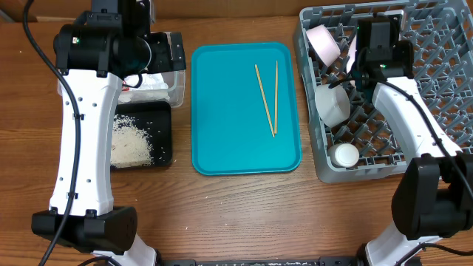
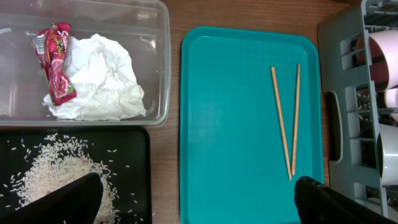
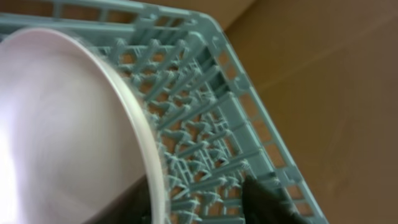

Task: Sort waste into correct bins and load items into the dishwasher
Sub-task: 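Lower the right gripper onto the chopsticks on the teal tray, then grasp one chopstick with the right gripper and lift it, then insert the chopstick into the dish rack with the right gripper, then return the right gripper to the tray and grasp the second chopstick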

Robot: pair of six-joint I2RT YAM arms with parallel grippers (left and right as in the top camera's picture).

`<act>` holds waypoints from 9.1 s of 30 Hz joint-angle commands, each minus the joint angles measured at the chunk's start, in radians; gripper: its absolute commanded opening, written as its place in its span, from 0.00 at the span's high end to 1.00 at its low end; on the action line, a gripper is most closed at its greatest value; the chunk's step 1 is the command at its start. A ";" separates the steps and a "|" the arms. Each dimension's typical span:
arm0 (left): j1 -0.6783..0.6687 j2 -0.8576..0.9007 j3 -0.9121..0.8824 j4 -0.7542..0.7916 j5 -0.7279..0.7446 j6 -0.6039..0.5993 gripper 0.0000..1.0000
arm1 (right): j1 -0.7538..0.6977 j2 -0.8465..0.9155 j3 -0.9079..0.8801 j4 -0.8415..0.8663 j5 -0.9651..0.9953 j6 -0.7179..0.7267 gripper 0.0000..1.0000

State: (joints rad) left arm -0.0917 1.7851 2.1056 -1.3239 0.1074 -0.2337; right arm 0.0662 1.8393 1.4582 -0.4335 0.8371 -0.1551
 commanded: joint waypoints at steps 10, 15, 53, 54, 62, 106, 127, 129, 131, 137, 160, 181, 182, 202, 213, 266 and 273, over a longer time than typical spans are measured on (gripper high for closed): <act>-0.003 -0.007 0.011 0.000 -0.007 -0.006 0.00 | 0.073 -0.172 0.030 -0.093 -0.430 0.093 0.05; -0.003 -0.007 0.011 0.000 -0.007 -0.006 0.00 | 0.150 -0.262 0.030 -0.055 -0.777 0.067 0.11; -0.003 -0.007 0.011 0.000 -0.007 -0.006 0.00 | 0.384 0.372 0.518 -0.723 -0.838 0.309 0.00; -0.003 -0.007 0.011 0.000 -0.007 -0.006 0.00 | 0.384 0.382 0.518 -0.719 -0.835 0.308 0.00; -0.003 -0.007 0.011 0.000 -0.007 -0.006 0.00 | 0.383 0.400 0.459 -0.618 -0.827 0.308 0.12; -0.003 -0.007 0.011 0.000 -0.007 -0.006 0.00 | 0.431 0.443 0.327 -0.605 -0.767 0.237 0.66; -0.003 -0.007 0.011 0.000 -0.007 -0.006 0.00 | 0.433 0.442 0.404 -0.737 -0.798 0.286 0.96; -0.003 -0.007 0.011 0.000 -0.007 -0.006 0.00 | 0.431 0.415 0.466 -0.790 -0.825 0.282 0.96; -0.003 -0.007 0.011 0.000 -0.007 -0.006 0.00 | 0.420 0.373 0.557 -0.863 -0.839 0.278 0.96; -0.003 -0.007 0.011 0.000 -0.007 -0.006 0.00 | 0.354 0.264 0.731 -1.026 -0.815 0.279 0.96; -0.003 -0.007 0.011 0.000 -0.007 -0.006 0.00 | 0.050 -0.211 0.211 -1.212 -0.602 0.286 0.96; -0.003 -0.007 0.011 0.000 -0.007 -0.006 0.00 | 0.023 -0.204 -0.190 -0.724 -0.331 -0.058 0.92; -0.003 -0.007 0.011 0.000 -0.007 -0.006 0.00 | 0.018 -0.204 -0.192 -0.724 -0.336 -0.058 0.92; -0.003 -0.007 0.011 0.000 -0.007 -0.006 0.00 | 0.013 -0.205 0.192 -0.695 -1.109 0.182 0.00; -0.003 -0.007 0.011 0.000 -0.007 -0.006 0.00 | 0.138 -0.150 0.176 -0.484 -1.192 0.183 0.09; -0.003 -0.007 0.011 0.000 -0.007 -0.006 0.00 | 0.344 0.349 0.163 -0.571 -0.816 0.238 0.96; -0.003 -0.007 0.011 0.000 -0.007 -0.006 0.00 | 0.344 0.332 0.266 -0.752 -0.839 0.237 0.96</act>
State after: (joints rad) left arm -0.0917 1.7851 2.1056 -1.3239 0.1074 -0.2337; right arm 0.4126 2.1780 1.6455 -1.1297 0.0074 0.0822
